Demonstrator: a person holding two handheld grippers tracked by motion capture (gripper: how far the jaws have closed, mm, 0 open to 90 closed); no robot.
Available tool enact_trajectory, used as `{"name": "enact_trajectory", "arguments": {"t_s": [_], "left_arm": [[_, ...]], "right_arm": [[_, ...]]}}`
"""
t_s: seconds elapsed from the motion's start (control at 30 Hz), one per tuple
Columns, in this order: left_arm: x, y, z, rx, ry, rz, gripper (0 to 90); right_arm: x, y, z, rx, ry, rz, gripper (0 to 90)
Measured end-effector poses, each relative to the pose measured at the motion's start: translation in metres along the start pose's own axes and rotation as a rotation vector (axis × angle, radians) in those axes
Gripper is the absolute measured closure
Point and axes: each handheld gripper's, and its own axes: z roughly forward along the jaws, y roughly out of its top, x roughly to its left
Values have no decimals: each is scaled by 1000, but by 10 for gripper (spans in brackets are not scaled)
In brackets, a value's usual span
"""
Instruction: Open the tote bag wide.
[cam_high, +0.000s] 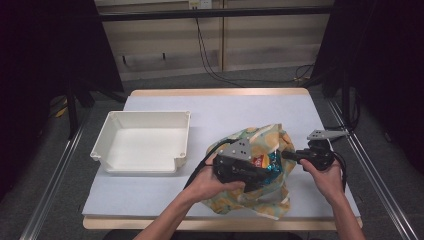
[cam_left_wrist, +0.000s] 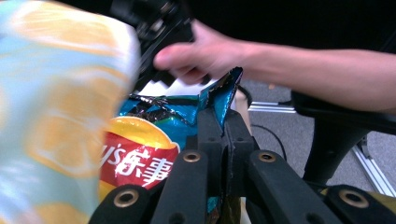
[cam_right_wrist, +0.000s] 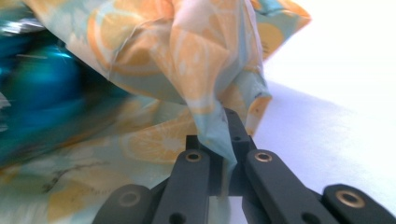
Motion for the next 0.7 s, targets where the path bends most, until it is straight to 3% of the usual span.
{"name": "enact_trajectory", "arguments": {"t_s": [0.03, 0.17, 0.2, 0.33, 0.53, 0.6, 0.7], "left_arm": [[-2, 1, -3, -6, 3, 5, 881], [-7, 5, -14, -78, -57, 2, 882], [-9, 5, -17, -97, -47, 3, 882], [-6, 4, -23, -101, -20, -2, 882], [7, 4, -21, -118, -6, -39, 880], [8, 5, -21, -117, 12, -33, 880], [12, 9, -19, -124, 26, -42, 880]], "right_arm": [[-2, 0, 1, 3, -2, 5, 895], [-8, -3, 9, 34, -52, -1, 897], [-12, -5, 13, 51, -73, 5, 898], [-13, -8, 15, 61, -78, 0, 898], [-9, -6, 10, 29, -52, -7, 891], [-7, -4, 7, 19, -42, -16, 879], [-5, -3, 4, 0, -33, -8, 774]]}}
